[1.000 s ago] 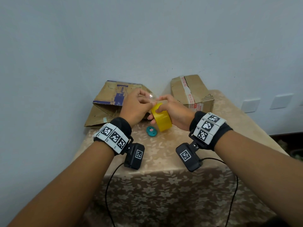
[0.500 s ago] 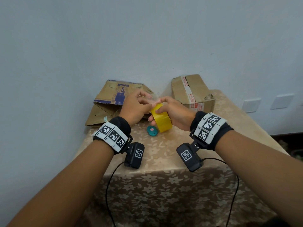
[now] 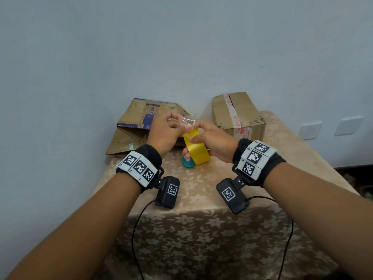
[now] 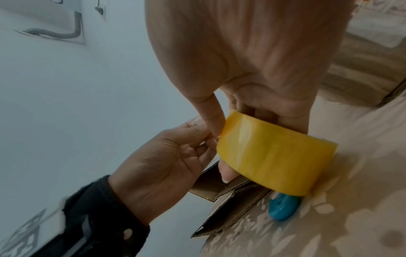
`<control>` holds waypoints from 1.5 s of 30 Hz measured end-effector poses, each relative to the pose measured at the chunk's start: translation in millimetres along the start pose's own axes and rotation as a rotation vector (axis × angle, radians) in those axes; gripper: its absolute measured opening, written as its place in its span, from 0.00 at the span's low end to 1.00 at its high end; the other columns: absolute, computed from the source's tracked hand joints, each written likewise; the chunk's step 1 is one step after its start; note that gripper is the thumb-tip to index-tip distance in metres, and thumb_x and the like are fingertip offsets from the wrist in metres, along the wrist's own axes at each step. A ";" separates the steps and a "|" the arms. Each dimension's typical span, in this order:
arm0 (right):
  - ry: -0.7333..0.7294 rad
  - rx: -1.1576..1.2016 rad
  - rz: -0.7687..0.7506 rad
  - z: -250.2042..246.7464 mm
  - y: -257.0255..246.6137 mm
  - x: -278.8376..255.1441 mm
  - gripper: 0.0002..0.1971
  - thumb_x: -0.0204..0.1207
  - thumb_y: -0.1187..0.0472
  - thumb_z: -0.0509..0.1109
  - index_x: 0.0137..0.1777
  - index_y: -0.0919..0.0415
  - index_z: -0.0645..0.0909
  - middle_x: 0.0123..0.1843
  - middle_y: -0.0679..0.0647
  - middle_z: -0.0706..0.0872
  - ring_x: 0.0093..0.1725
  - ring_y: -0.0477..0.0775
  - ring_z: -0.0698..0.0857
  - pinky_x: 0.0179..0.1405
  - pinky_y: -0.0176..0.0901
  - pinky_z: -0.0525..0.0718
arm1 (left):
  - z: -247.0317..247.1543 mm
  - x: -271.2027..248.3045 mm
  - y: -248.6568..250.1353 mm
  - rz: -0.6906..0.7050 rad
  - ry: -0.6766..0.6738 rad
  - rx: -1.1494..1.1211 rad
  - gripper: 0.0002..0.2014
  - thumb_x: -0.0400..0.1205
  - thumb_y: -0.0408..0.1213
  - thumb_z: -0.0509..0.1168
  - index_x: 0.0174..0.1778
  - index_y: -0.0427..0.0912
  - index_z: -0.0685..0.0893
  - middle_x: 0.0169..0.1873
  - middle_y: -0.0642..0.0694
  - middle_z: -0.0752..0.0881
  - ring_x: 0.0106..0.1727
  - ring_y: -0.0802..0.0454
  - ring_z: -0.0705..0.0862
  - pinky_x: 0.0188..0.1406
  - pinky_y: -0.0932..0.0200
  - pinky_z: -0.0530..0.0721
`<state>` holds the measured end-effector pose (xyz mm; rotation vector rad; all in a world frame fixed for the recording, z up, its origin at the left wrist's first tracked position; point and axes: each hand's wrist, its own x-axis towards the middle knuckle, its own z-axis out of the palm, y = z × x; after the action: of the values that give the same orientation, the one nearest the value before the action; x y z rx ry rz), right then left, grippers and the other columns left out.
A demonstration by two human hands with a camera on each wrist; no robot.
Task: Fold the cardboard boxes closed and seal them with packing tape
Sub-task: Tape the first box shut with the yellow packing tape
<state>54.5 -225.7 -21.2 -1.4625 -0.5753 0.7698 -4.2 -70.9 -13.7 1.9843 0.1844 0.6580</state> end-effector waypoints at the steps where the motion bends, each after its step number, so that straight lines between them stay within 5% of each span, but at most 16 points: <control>1: 0.012 0.005 -0.005 -0.5 0.3 0.6 0.16 0.89 0.70 0.62 0.75 0.63 0.69 0.49 0.75 0.90 0.37 0.65 0.92 0.37 0.51 0.94 | 0.2 -0.6 2.3 0.017 -0.001 -0.012 0.11 0.77 0.28 0.78 0.48 0.42 0.82 0.37 0.42 0.93 0.37 0.57 0.89 0.45 0.57 0.90; 5: 0.043 0.010 -0.023 -6.2 1.6 2.5 0.13 0.89 0.67 0.64 0.72 0.63 0.74 0.44 0.71 0.91 0.37 0.64 0.92 0.36 0.50 0.93 | 1.0 0.6 8.8 0.061 0.003 -0.044 0.11 0.78 0.27 0.76 0.45 0.46 0.83 0.33 0.47 0.92 0.35 0.58 0.88 0.43 0.59 0.88; 8: 0.019 0.004 -0.048 -7.5 4.3 2.4 0.11 0.88 0.67 0.66 0.68 0.65 0.77 0.45 0.72 0.91 0.38 0.65 0.92 0.37 0.51 0.92 | 0.6 4.2 9.4 0.005 0.033 -0.097 0.04 0.83 0.31 0.73 0.46 0.39 0.84 0.29 0.47 0.91 0.33 0.55 0.87 0.38 0.58 0.89; 13: 0.018 0.034 -0.080 -6.3 6.6 5.4 0.07 0.86 0.67 0.69 0.61 0.65 0.80 0.42 0.70 0.90 0.38 0.65 0.90 0.52 0.62 0.91 | -1.9 9.2 9.3 0.051 0.086 0.008 0.14 0.89 0.45 0.64 0.44 0.41 0.86 0.29 0.49 0.87 0.31 0.58 0.86 0.33 0.60 0.88; 17: 0.002 0.034 -0.087 -5.8 7.2 7.4 0.12 0.86 0.64 0.71 0.64 0.70 0.80 0.41 0.70 0.89 0.36 0.64 0.88 0.44 0.55 0.89 | 0.6 6.8 8.1 0.101 0.111 0.066 0.14 0.90 0.48 0.63 0.44 0.45 0.86 0.35 0.45 0.91 0.32 0.56 0.87 0.30 0.59 0.88; 22: 0.001 0.094 -0.066 -2.5 2.0 6.4 0.06 0.87 0.65 0.70 0.58 0.67 0.80 0.38 0.67 0.89 0.30 0.58 0.87 0.30 0.46 0.89 | 0.0 7.6 6.3 0.110 0.184 0.106 0.14 0.89 0.50 0.65 0.44 0.47 0.88 0.33 0.50 0.90 0.31 0.57 0.88 0.31 0.47 0.91; 25: -0.018 0.134 -0.070 -0.4 -1.8 3.8 0.05 0.86 0.66 0.70 0.57 0.67 0.80 0.36 0.66 0.89 0.28 0.56 0.87 0.29 0.45 0.89 | -0.1 7.2 8.4 0.103 0.208 0.108 0.15 0.88 0.51 0.65 0.44 0.46 0.90 0.34 0.50 0.90 0.31 0.56 0.88 0.33 0.39 0.92; 30: 0.011 0.081 -0.037 1.3 -3.5 3.1 0.04 0.84 0.68 0.72 0.54 0.69 0.81 0.35 0.66 0.90 0.27 0.57 0.88 0.29 0.44 0.90 | -6.8 13.7 13.9 0.075 0.293 0.151 0.17 0.88 0.55 0.63 0.41 0.53 0.91 0.35 0.53 0.90 0.32 0.55 0.89 0.37 0.41 0.92; 37: 0.039 0.070 -0.039 -10.4 -0.5 3.9 0.04 0.84 0.68 0.72 0.49 0.66 0.80 0.37 0.68 0.89 0.29 0.59 0.87 0.31 0.45 0.89 | -22.3 22.9 10.5 -0.080 0.255 -0.081 0.15 0.88 0.48 0.66 0.47 0.39 0.89 0.42 0.48 0.89 0.38 0.57 0.86 0.30 0.61 0.87; 42: 0.054 0.071 -0.089 -9.2 1.3 6.1 0.07 0.85 0.62 0.72 0.57 0.66 0.81 0.41 0.69 0.90 0.32 0.60 0.88 0.34 0.47 0.90 | -18.2 19.5 10.0 -0.087 0.152 -0.101 0.13 0.84 0.44 0.73 0.49 0.35 0.91 0.36 0.47 0.88 0.36 0.57 0.87 0.29 0.62 0.86; 45: 0.067 0.068 -0.103 -8.5 2.9 7.9 0.06 0.86 0.62 0.71 0.55 0.65 0.81 0.42 0.69 0.90 0.35 0.62 0.89 0.40 0.51 0.91 | -17.3 18.1 12.0 -0.114 0.104 -0.157 0.04 0.83 0.37 0.73 0.48 0.41 0.92 0.41 0.49 0.90 0.44 0.55 0.89 0.34 0.59 0.90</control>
<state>65.7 -225.4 -25.4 -1.3799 -0.5636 0.6513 0.2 -56.2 9.4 1.7769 0.2977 0.6813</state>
